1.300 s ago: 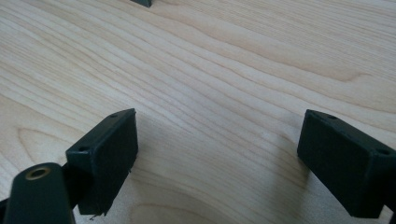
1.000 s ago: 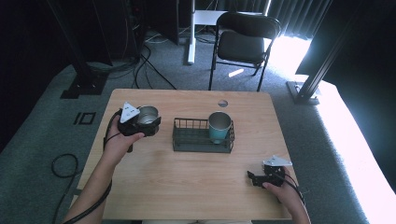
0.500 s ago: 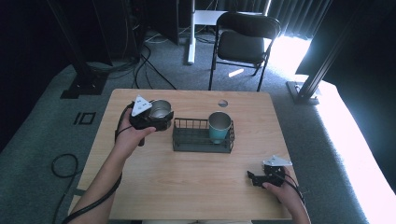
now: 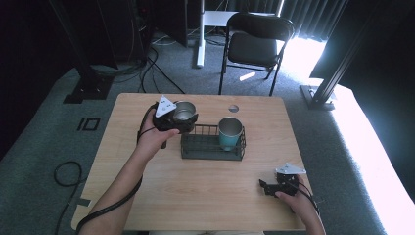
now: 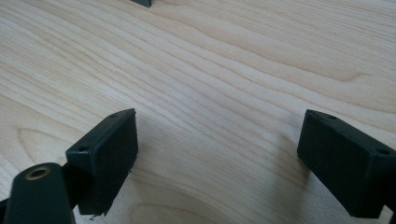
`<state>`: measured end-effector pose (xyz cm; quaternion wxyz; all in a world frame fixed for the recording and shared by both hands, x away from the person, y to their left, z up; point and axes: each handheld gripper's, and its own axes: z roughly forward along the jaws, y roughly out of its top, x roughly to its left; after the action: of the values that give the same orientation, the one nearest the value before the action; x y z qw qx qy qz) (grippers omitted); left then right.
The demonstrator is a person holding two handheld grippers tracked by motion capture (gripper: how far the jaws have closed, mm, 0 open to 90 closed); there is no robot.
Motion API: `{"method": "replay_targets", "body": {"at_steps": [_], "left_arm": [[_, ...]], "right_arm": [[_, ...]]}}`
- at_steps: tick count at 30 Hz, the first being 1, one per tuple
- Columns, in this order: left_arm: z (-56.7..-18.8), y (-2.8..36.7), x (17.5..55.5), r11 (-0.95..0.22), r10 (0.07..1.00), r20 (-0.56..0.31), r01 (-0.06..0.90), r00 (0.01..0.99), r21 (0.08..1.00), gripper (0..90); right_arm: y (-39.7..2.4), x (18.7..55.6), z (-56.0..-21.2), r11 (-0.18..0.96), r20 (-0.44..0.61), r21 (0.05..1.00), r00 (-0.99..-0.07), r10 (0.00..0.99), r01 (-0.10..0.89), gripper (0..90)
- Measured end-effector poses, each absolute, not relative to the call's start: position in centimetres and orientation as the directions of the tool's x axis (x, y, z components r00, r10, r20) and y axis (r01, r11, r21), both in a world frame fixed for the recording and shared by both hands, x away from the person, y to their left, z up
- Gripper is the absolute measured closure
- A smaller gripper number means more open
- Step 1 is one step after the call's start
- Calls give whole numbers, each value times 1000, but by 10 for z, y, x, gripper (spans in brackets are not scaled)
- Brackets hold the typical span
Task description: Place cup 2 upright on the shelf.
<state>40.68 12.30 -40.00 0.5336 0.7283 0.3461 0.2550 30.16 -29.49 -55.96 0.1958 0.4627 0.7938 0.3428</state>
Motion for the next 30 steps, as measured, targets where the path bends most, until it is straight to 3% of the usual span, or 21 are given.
{"method": "replay_targets", "body": {"at_steps": [30], "left_arm": [[-447, 80, 422, -218, 757, -39, 309, 652, 926, 141]], "right_arm": [[-295, 302, -560, 337, 7, 725, -496, 868, 600, 119]]}}
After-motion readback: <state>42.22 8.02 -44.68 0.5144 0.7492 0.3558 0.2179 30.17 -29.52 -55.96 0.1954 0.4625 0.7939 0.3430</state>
